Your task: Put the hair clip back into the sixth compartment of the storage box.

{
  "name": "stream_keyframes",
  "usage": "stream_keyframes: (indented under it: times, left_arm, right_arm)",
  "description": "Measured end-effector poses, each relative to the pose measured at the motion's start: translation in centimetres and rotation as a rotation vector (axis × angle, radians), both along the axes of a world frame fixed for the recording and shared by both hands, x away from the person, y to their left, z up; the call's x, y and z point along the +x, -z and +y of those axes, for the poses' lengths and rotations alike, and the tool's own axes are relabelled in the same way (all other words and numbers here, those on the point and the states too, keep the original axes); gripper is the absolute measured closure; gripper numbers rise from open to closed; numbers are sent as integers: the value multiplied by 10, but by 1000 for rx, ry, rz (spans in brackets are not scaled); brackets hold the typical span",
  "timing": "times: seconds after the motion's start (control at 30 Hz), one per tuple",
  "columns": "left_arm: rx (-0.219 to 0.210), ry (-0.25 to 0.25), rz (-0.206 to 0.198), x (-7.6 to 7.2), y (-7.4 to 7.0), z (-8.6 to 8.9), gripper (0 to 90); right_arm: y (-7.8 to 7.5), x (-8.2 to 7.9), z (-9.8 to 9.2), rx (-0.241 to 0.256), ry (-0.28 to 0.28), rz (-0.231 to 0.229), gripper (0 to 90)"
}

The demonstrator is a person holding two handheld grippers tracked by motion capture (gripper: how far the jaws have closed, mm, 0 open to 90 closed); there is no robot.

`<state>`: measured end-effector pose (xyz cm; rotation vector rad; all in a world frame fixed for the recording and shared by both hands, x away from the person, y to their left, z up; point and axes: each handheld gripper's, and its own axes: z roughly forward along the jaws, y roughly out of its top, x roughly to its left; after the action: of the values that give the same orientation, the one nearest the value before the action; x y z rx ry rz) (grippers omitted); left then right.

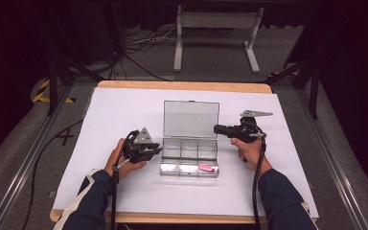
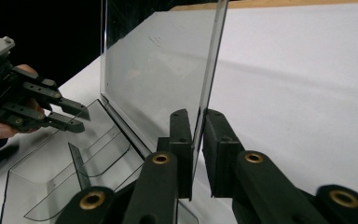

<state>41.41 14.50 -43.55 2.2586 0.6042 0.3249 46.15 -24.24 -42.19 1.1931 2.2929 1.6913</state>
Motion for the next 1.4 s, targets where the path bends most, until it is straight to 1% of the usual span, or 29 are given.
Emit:
stream_keyframes:
  times: [0.03, 0.07, 0.23, 0.33, 0.57, 0.6, 0.7, 0.87, 0.97, 1.0, 1.1, 1.13, 1.17, 1.2, 1.23, 1.27, 1.37, 1.4]
  left_arm:
    - [0, 0, 0, 0, 0, 0, 763]
    - [0, 0, 0, 0, 0, 0, 763]
    - [0, 0, 1, 0, 0, 0, 762]
    - [-1, 0, 1, 0, 0, 0, 761]
    - [-2, -2, 2, 0, 0, 0, 761]
    - [1, -1, 1, 1, 0, 0, 761]
    - [0, -3, 3, 1, 1, 0, 756]
    - [-1, -3, 2, 1, 1, 0, 756]
    - [-1, -2, -1, 1, 1, 0, 755]
    - [1, -3, -3, 1, 1, 0, 755]
    - [-3, 0, -1, 0, 0, 0, 753]
    - [-17, -2, 3, 0, 0, 1, 752]
    - [-22, 0, 5, 1, 0, 2, 751]
    - [-22, 0, 5, 1, 0, 2, 746]
    - [-33, 0, 7, 1, 0, 3, 746]
    - [-37, -1, 7, 1, 0, 3, 747]
    - [-27, 3, 1, -1, -1, 3, 747]
    - [-31, 1, 1, -1, -1, 3, 748]
  right_arm:
    - [-1, -1, 0, -1, -4, -13, 847]
    - [-1, -1, 0, -1, -4, -13, 847]
    - [-3, -6, -1, -11, -27, -54, 853]
    - [-4, -9, -1, -26, -41, -80, 850]
    - [-7, -14, 0, -64, -61, -119, 846]
    - [-8, -15, 0, -73, -62, -121, 842]
    - [-10, -19, 2, -95, -75, -149, 826]
    - [-13, -24, 2, -108, -97, -173, 796]
    - [-15, -27, 3, -125, -100, -191, 793]
    - [-16, -28, 3, -127, -96, -205, 793]
    - [-18, -31, 3, -124, -97, -216, 787]
    - [-19, -32, 3, -123, -95, -220, 788]
    - [-20, -33, 2, -111, -96, -231, 788]
    - [-21, -34, 1, -112, -95, -237, 791]
    - [-21, -34, 1, -112, -95, -237, 791]
    - [-23, -35, 1, -124, -98, -245, 791]
    - [-25, -38, -1, -120, -100, -252, 802]
    - [-25, -39, -1, -124, -104, -256, 802]
